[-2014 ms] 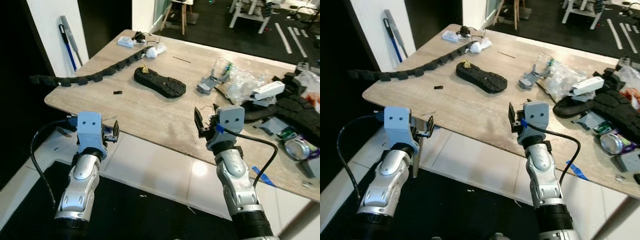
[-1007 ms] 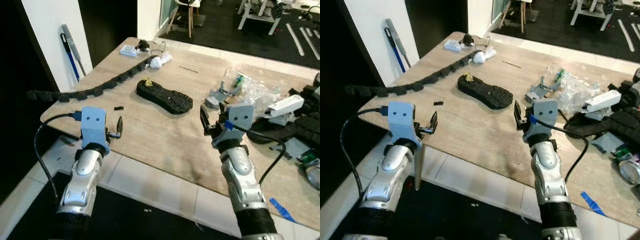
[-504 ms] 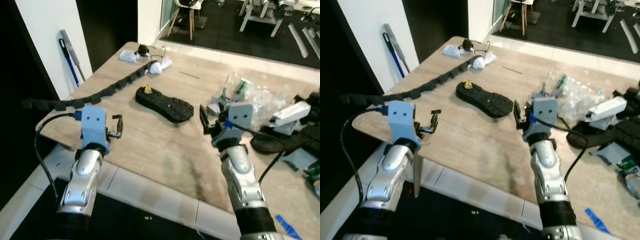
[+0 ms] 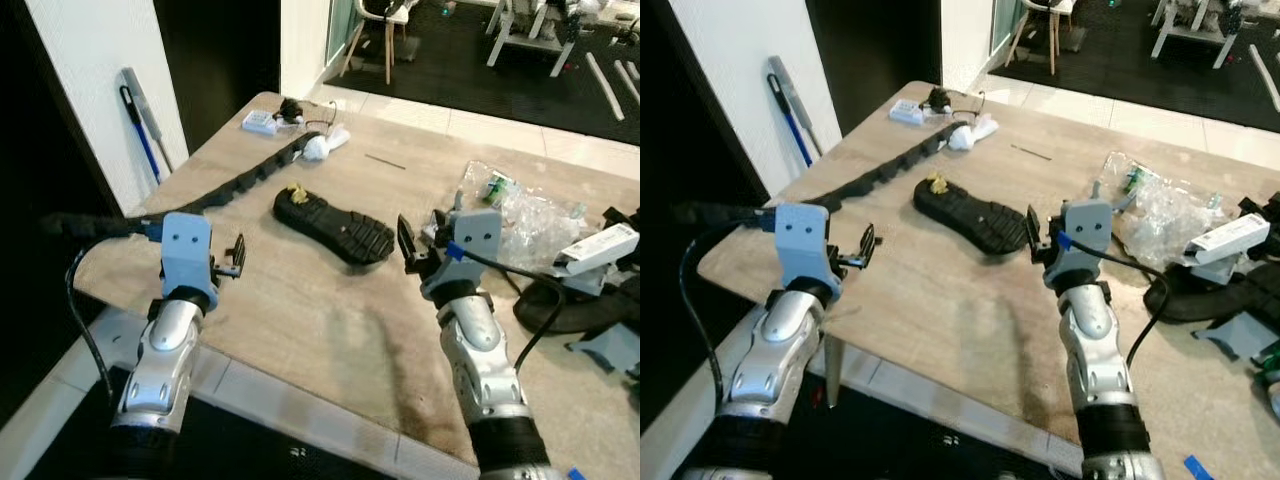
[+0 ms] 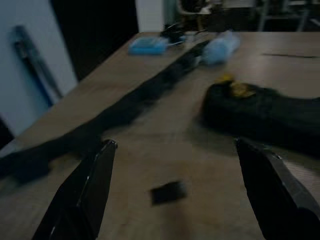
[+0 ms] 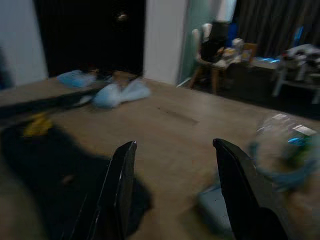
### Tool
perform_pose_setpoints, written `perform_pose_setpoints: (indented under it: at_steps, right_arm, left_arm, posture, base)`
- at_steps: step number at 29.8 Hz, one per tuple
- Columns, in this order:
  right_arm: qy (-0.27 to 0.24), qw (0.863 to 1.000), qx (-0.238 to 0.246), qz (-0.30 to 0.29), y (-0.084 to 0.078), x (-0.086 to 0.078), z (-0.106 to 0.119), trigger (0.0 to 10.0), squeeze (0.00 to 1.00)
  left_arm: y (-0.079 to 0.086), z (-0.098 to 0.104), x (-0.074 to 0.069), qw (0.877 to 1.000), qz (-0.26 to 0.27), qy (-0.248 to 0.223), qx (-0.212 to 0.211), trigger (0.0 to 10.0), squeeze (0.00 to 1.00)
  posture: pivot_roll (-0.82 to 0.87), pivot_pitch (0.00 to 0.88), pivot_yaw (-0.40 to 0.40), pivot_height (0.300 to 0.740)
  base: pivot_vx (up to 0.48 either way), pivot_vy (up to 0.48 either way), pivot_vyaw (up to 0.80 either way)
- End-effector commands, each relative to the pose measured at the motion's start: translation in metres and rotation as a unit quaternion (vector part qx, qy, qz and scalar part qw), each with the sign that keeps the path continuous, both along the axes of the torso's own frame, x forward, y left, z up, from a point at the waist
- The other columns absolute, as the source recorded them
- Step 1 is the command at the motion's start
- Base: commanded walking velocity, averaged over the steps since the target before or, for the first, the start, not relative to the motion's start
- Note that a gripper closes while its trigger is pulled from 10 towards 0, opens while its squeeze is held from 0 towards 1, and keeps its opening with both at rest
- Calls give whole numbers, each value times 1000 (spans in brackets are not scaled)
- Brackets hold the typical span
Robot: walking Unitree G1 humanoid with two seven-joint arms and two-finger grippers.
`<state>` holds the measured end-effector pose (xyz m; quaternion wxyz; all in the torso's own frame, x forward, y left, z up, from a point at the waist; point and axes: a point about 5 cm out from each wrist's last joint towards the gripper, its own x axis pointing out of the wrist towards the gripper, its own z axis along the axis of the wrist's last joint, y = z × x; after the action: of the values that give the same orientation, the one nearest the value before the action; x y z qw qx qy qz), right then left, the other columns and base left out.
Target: Picking trash to rubbish bin
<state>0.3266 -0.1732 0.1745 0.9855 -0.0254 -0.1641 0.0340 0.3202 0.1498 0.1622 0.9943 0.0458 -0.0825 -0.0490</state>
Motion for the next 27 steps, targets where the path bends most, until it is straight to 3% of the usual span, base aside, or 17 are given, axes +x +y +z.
perform_pose_setpoints:
  at_steps: [1, 27]
  right_arm:
    - [4, 1000, 5, 6, 3, -1, -3, 10000, 0]
    - [7, 1000, 7, 5, 5, -1, -5, 10000, 0]
  left_arm:
    - [5, -4, -1, 1000, 8, 8, 6, 10000, 0]
    - [6, -3, 0, 1000, 5, 7, 10, 10000, 0]
  posture:
    - [11, 114, -30, 740]
    - [17, 111, -25, 740]
  base:
    - [311, 0, 0]
    - [318, 0, 0]
